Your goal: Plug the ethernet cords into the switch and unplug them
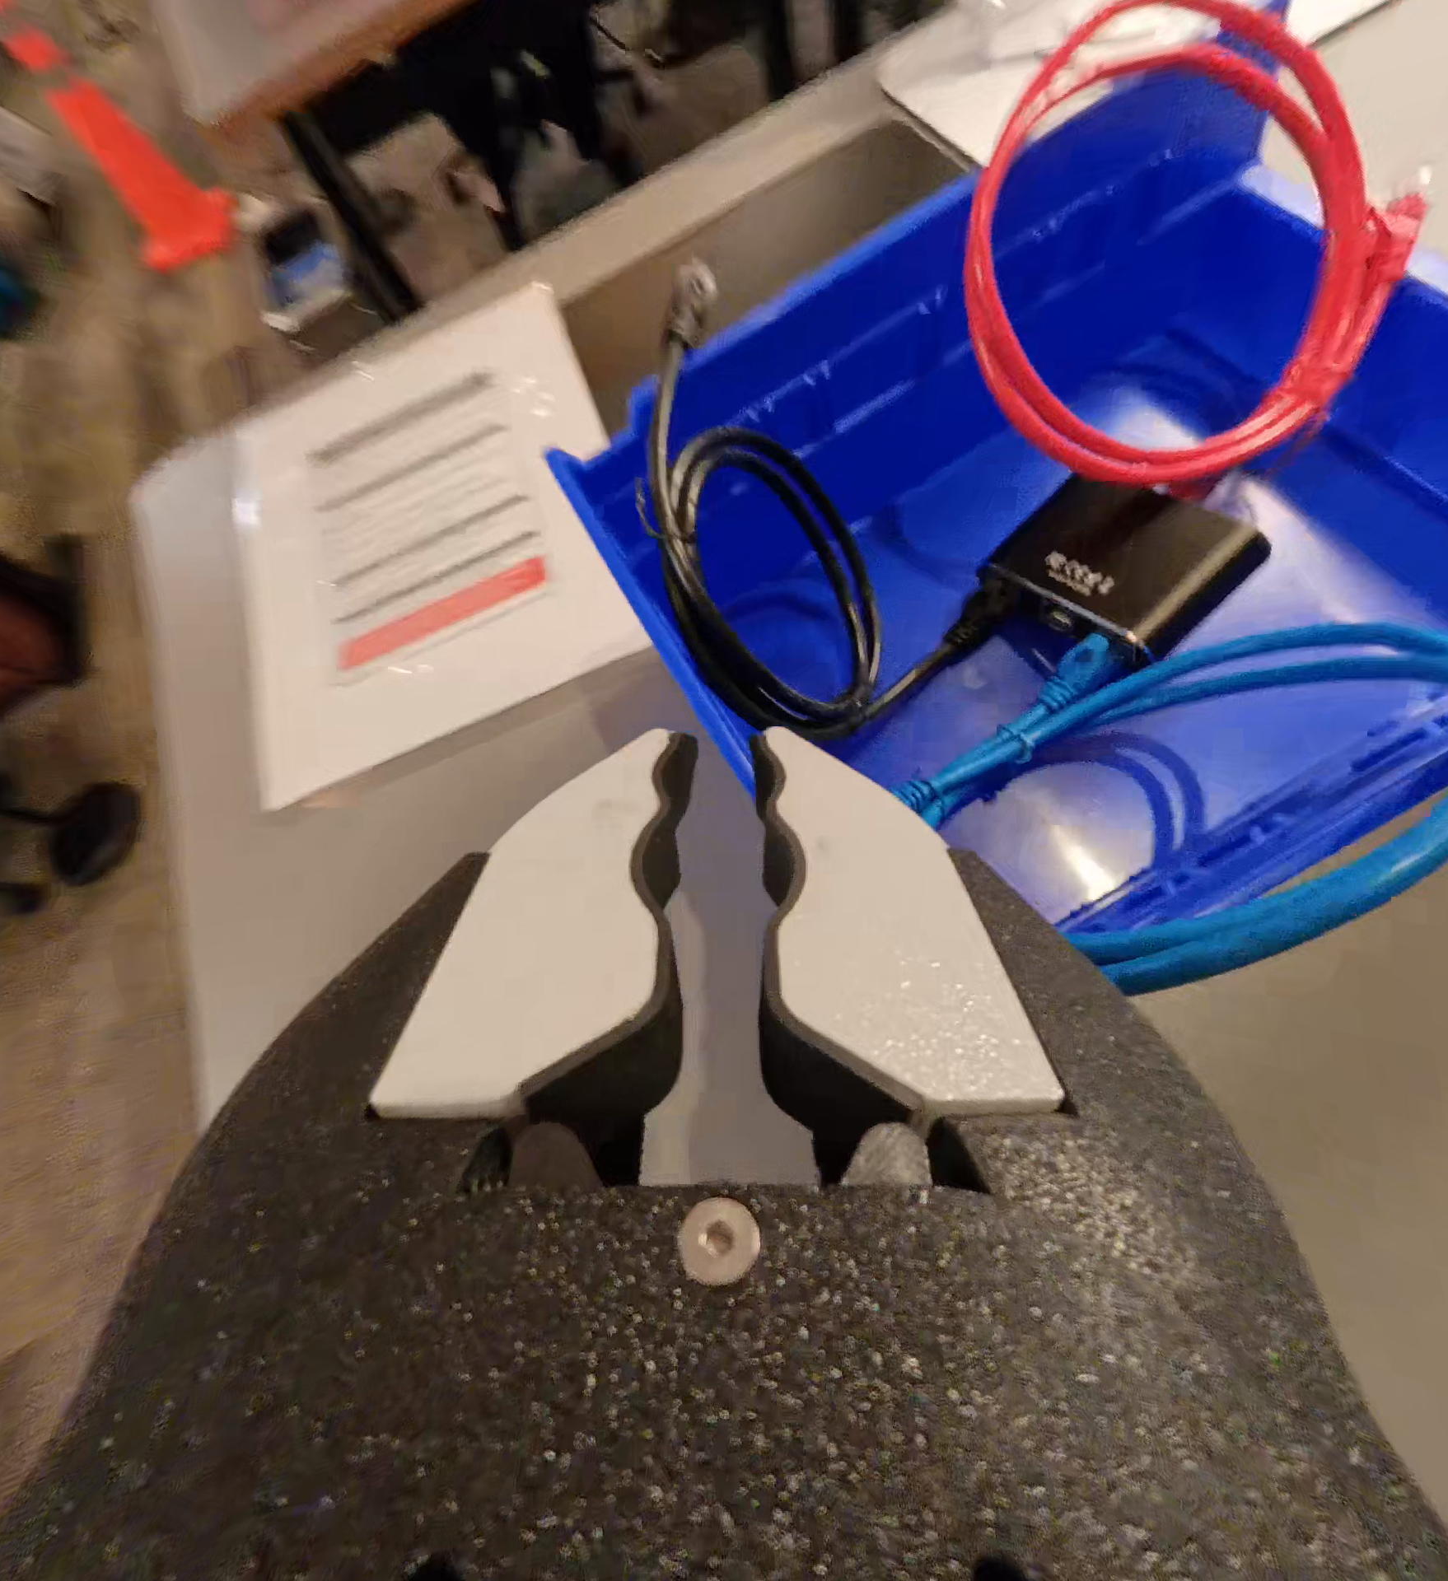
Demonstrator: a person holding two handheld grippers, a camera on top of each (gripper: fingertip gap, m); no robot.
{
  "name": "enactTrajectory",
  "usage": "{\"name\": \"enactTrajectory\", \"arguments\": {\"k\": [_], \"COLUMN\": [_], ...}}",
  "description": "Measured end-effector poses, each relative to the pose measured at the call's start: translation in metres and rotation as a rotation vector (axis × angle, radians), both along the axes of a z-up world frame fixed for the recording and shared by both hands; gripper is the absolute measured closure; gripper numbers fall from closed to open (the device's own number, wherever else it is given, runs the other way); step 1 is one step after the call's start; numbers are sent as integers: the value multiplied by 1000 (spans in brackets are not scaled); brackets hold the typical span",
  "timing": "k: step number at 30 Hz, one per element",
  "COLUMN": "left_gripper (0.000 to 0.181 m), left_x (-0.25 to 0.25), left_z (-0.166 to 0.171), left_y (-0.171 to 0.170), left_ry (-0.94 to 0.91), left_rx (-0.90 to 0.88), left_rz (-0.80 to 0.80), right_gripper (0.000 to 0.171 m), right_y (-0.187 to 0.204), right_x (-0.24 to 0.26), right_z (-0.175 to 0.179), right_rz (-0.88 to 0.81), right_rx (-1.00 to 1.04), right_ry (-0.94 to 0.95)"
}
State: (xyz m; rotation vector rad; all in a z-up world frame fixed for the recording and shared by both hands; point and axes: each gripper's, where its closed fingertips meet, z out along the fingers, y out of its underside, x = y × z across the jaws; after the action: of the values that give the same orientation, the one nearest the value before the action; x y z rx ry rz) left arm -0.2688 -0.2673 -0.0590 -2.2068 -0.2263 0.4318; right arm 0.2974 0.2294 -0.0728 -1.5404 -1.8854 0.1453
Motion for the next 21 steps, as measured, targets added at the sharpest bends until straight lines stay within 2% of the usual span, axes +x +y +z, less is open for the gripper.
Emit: {"name": "enactTrajectory", "arguments": {"k": [1, 4, 8, 11, 13, 16, 21], "left_gripper": [163, 151, 126, 115, 108, 107, 109], "left_x": [0, 24, 101, 145, 163, 179, 217], "left_z": [13, 51, 68, 50, 31, 10, -4], "left_y": [-6, -11, 25, 60, 83, 115, 153], "left_ry": [55, 193, 195, 205, 212, 231, 251], "left_rx": [21, 78, 158, 151, 124, 103, 88], "left_rz": [21, 30, -89, -123, -125, -124, -211], "right_gripper": [126, 119, 113, 108, 107, 99, 92], "right_y": [0, -17, -82, -134, -153, -176, -217], "right_x": [2, 8, 1, -13, -20, -27, -43], "right_z": [5, 22, 37, 39, 32, 25, 29], "right_rz": [-39, -136, -186, -189, -243, -300, -308], "right_rx": [17, 36, -112, -193, -169, -104, -86], "right_ry": [17, 101, 309, 479, 538, 558, 618]}}
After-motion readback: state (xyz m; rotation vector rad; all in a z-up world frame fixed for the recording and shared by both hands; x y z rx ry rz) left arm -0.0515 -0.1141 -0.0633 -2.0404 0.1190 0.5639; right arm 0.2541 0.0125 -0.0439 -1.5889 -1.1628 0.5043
